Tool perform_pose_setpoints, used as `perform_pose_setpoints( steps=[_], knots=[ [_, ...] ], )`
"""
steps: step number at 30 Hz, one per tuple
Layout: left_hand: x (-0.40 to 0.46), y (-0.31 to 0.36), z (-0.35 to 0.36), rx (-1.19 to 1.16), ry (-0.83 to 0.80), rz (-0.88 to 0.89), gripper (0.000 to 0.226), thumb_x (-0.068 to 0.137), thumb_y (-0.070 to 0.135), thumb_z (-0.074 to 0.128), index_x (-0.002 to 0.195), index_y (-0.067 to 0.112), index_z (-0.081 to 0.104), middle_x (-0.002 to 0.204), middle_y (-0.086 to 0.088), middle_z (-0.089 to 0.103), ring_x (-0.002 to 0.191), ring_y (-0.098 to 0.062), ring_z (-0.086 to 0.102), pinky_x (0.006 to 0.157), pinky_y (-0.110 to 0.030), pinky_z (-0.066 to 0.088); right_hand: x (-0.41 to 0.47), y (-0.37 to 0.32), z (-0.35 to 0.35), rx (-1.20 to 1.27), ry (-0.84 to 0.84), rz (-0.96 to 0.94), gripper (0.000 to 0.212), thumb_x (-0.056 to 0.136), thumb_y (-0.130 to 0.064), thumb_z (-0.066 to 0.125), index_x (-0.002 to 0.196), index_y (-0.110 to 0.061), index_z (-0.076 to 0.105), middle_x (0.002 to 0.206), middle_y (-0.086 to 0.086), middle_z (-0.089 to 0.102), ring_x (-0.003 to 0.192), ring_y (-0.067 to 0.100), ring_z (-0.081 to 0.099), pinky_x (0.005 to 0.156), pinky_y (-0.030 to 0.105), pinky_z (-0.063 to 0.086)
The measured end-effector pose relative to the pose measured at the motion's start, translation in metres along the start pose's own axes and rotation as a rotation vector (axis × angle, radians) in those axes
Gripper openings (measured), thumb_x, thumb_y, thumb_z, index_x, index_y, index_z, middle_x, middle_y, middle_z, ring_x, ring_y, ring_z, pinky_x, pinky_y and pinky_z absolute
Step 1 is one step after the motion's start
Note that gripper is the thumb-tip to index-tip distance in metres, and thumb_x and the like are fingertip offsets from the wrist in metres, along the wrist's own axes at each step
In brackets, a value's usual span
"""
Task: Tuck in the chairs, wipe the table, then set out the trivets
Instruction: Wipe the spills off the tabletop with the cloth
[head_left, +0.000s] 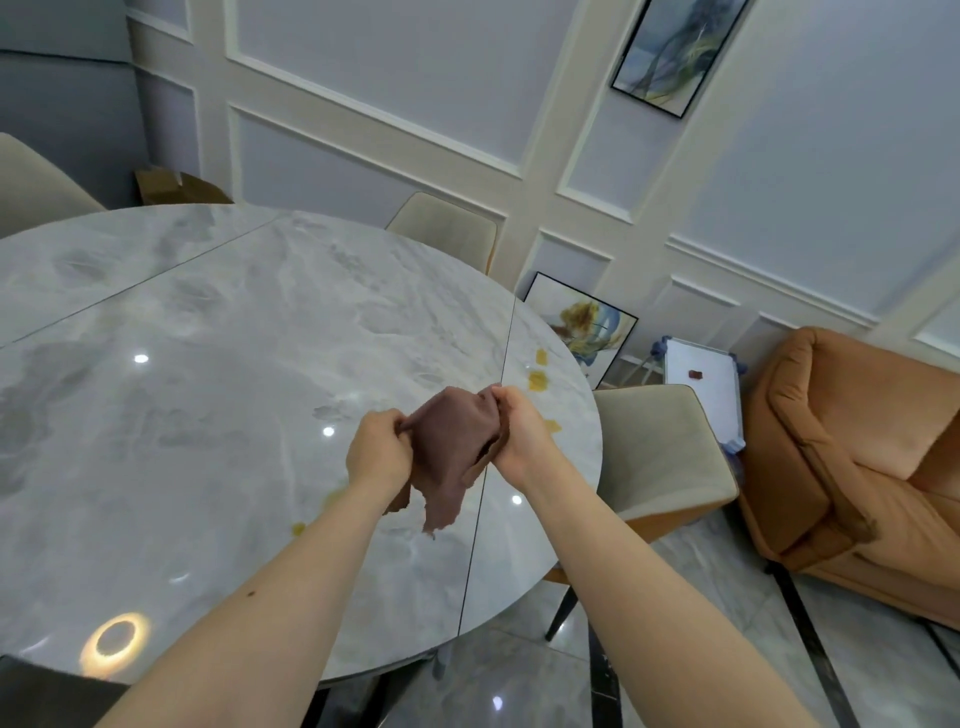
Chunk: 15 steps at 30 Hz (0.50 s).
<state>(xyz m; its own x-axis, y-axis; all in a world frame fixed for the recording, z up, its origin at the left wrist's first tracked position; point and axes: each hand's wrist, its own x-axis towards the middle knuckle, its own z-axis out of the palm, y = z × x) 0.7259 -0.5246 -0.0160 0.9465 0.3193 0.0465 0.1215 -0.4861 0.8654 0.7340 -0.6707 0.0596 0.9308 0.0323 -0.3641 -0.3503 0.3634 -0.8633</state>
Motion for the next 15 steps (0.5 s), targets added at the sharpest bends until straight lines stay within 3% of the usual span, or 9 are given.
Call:
perform_pose_setpoints(
  steps=[5, 9, 15],
  knots=[
    [0.017, -0.026, -0.006, 0.070, 0.066, -0.032, 0.030, 0.089, 0.008, 0.044, 0.092, 0.020, 0.071, 0.107, -0.009, 0.059, 0.091, -0.031, 0.060, 0.072, -0.031, 0.044, 0.020, 0.019, 0.004, -0.309, 0.080, -0.018, 0.024, 0.089, -0.014, 0.051, 0.065, -0.017, 0.051, 0.065, 0.001, 0.047, 0.066, 0.016, 0.046, 0.066, 0.030, 0.037],
    [0.033, -0.034, -0.013, 0.027, 0.178, -0.043, 0.032, 0.087, 0.001, 0.044, 0.099, 0.014, 0.070, 0.111, -0.008, 0.063, 0.105, -0.030, 0.057, 0.084, -0.029, 0.041, 0.045, 0.031, 0.008, -0.395, 0.082, -0.003, 0.009, 0.093, -0.015, 0.049, 0.092, -0.016, 0.058, 0.079, 0.000, 0.056, 0.075, 0.014, 0.053, 0.068, 0.028, 0.042],
    [0.069, -0.034, -0.032, -0.031, 0.333, 0.033, 0.028, 0.076, -0.008, 0.047, 0.085, 0.009, 0.068, 0.091, -0.010, 0.069, 0.090, -0.028, 0.061, 0.076, -0.025, 0.040, 0.083, 0.027, 0.022, -0.405, 0.003, -0.090, 0.008, 0.096, -0.008, 0.049, 0.101, -0.013, 0.051, 0.087, 0.000, 0.057, 0.085, 0.016, 0.055, 0.085, 0.036, 0.046]
  ],
)
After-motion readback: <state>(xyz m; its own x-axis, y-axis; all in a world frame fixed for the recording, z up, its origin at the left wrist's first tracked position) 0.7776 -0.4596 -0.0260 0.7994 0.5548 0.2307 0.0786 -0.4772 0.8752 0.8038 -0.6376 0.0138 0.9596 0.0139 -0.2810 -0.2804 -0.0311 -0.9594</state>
